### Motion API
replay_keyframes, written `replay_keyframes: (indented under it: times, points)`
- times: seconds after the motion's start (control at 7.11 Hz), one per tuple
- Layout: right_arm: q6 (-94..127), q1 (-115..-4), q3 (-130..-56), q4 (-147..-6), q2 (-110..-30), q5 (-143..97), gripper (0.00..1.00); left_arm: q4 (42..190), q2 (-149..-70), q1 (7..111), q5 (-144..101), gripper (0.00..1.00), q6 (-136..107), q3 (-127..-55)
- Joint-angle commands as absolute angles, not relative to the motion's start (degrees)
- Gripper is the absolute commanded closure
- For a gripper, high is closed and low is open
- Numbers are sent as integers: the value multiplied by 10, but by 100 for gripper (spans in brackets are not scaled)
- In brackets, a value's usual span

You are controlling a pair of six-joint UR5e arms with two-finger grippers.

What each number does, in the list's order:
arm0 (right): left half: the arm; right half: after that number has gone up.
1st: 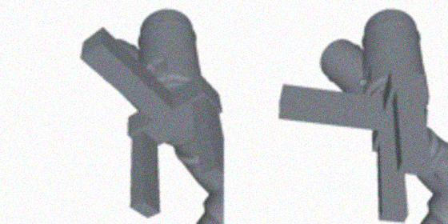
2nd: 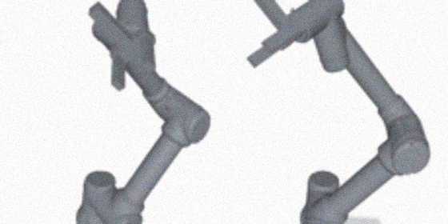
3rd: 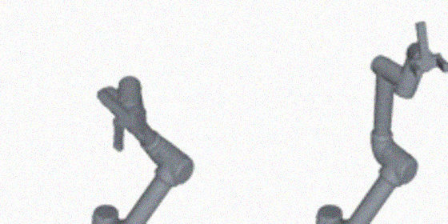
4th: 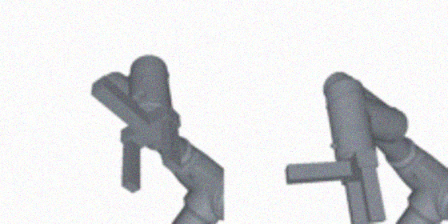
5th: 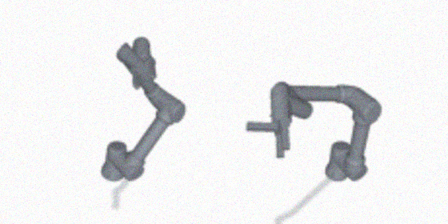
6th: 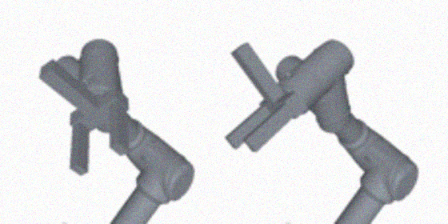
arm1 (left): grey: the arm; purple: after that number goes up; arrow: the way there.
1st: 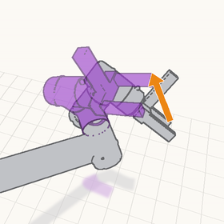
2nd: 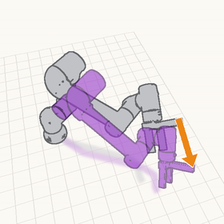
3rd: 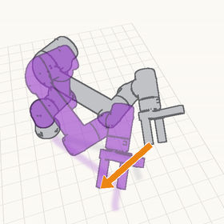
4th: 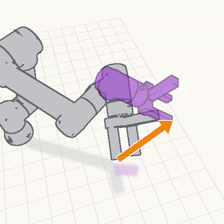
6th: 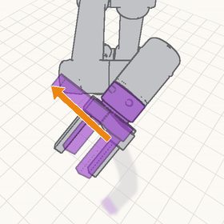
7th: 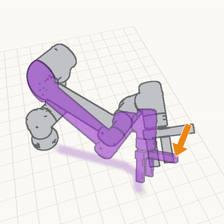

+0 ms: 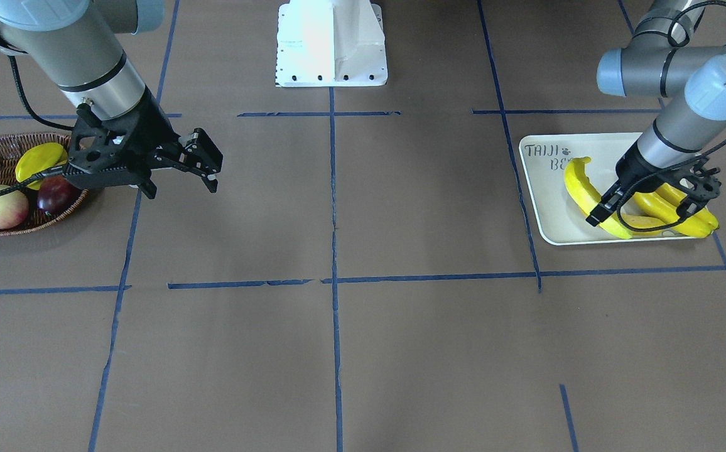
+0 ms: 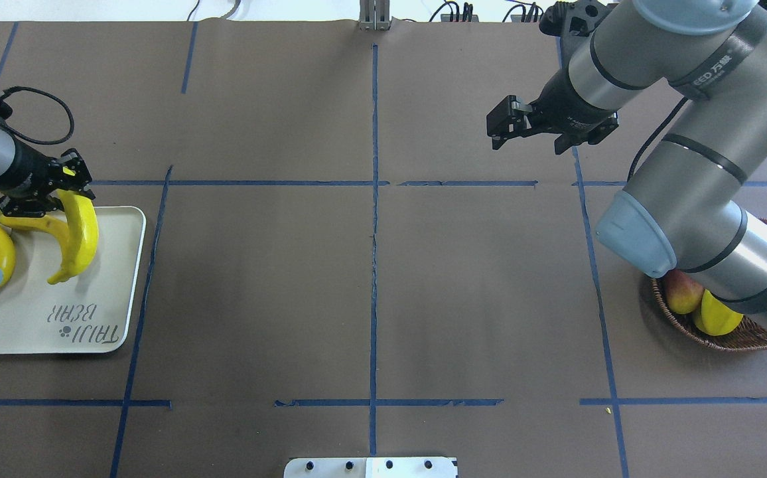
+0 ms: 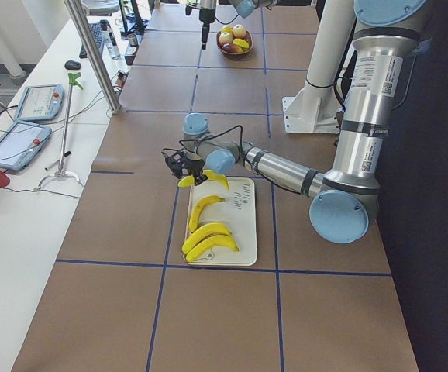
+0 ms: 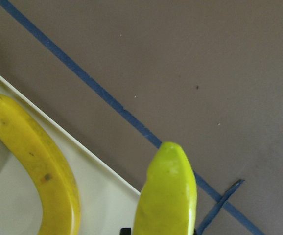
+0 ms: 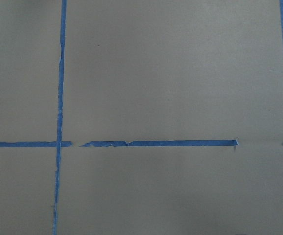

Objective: Transfer all bananas from basket to plate

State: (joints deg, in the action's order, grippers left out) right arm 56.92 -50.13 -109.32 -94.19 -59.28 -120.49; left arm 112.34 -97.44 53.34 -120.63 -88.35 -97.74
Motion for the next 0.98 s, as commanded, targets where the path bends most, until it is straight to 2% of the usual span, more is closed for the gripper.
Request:
replay_keyframes:
  times: [0.0, 0.28, 0.42, 0.84]
  points:
    - [561, -505, -1093, -942, -595, -1208, 0, 1128, -970, 504, -1182, 1, -878, -963]
    - [550, -512, -1092, -942, -605, -1208, 0, 1126, -969, 511, -1182, 0, -829, -976]
    - [517, -525, -1091, -945, -620, -1209, 0, 1124, -941, 520, -1198, 0, -753, -995]
    - [282, -606, -1089, -1076, -646, -1211, 0, 1094, -905, 673, -1296, 0, -423, -995]
